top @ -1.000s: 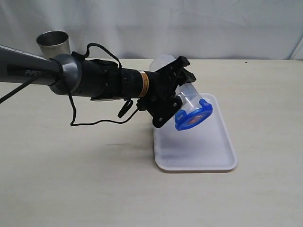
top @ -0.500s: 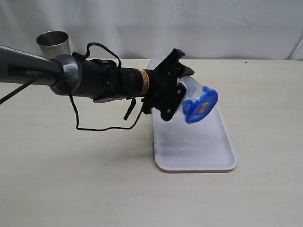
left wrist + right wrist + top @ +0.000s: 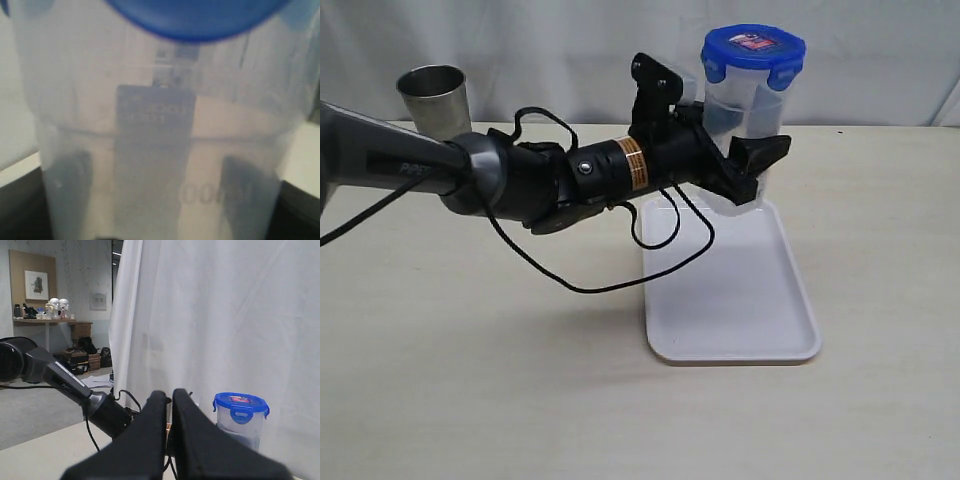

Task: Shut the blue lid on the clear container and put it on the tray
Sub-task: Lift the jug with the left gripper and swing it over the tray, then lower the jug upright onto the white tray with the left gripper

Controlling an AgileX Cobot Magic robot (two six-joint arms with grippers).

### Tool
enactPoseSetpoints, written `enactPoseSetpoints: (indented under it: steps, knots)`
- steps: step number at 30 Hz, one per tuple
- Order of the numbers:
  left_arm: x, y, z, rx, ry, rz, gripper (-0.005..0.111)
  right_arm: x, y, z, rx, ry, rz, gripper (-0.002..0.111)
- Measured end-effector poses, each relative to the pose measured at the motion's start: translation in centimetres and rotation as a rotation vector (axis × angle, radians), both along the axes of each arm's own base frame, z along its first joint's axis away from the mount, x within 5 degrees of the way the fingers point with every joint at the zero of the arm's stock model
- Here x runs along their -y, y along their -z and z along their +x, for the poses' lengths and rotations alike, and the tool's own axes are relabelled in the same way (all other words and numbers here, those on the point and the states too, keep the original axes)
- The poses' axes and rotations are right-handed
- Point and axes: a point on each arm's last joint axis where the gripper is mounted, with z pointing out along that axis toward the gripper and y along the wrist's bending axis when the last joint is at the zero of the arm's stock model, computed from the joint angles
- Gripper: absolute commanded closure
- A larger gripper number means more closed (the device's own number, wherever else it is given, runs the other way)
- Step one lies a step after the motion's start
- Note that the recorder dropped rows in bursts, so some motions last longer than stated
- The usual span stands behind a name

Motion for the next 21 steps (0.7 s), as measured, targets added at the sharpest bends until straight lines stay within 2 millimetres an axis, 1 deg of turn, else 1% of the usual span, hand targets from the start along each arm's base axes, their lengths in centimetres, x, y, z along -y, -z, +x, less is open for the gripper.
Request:
enactPoseSetpoints:
  steps: [1, 3, 4, 5, 6, 7, 8, 9, 10, 12, 14, 17, 21]
  knots:
    - [0.2, 0.3, -0.1, -0.016, 0.024, -0.047, 0.107, 0.0, 0.0, 0.0, -0.001, 0.000, 0.001, 0.104]
    - [0.5, 2.1, -0.4, -0.055, 0.081, -0.133, 0.107, 0.0, 0.0, 0.0, -0.003, -0.001, 0.003, 0.104]
    - [0.5, 2.7, -0.4, -0.065, 0.085, -0.134, 0.107, 0.0, 0.0, 0.0, -0.003, -0.001, 0.003, 0.104]
    - [0.5, 4.1, -0.5, -0.081, 0.091, -0.130, 0.107, 0.0, 0.0, 0.0, -0.003, -0.001, 0.003, 0.104]
    - [0.5, 4.6, -0.5, -0.085, 0.092, -0.124, 0.107, 0.0, 0.0, 0.0, -0.003, -0.001, 0.003, 0.104]
    - [0.6, 6.2, -0.6, -0.075, 0.099, -0.103, 0.107, 0.0, 0.0, 0.0, -0.003, -0.001, 0.003, 0.104]
    - [0.6, 6.7, -0.6, -0.062, 0.102, -0.094, 0.107, 0.0, 0.0, 0.0, -0.003, -0.001, 0.003, 0.104]
    - [0.5, 8.1, -0.8, -0.041, 0.111, -0.081, 0.107, 0.0, 0.0, 0.0, -0.003, -0.001, 0.003, 0.104]
    - [0.5, 8.7, -0.8, -0.041, 0.113, -0.075, 0.107, 0.0, 0.0, 0.0, -0.003, -0.001, 0.003, 0.104]
    - [0.4, 10.6, -1.0, -0.054, 0.110, -0.056, 0.107, 0.0, 0.0, 0.0, -0.003, -0.001, 0.003, 0.104]
    - [0.3, 11.3, -1.0, -0.056, 0.108, -0.039, 0.107, 0.0, 0.0, 0.0, -0.003, -0.001, 0.003, 0.104]
    - [0.3, 11.5, -1.1, -0.052, 0.109, -0.032, 0.107, 0.0, 0.0, 0.0, -0.003, -0.001, 0.003, 0.104]
    - [0.5, 11.8, -1.6, -0.032, 0.171, 0.022, 0.107, 0.0, 0.0, 0.0, -0.003, -0.001, 0.003, 0.104]
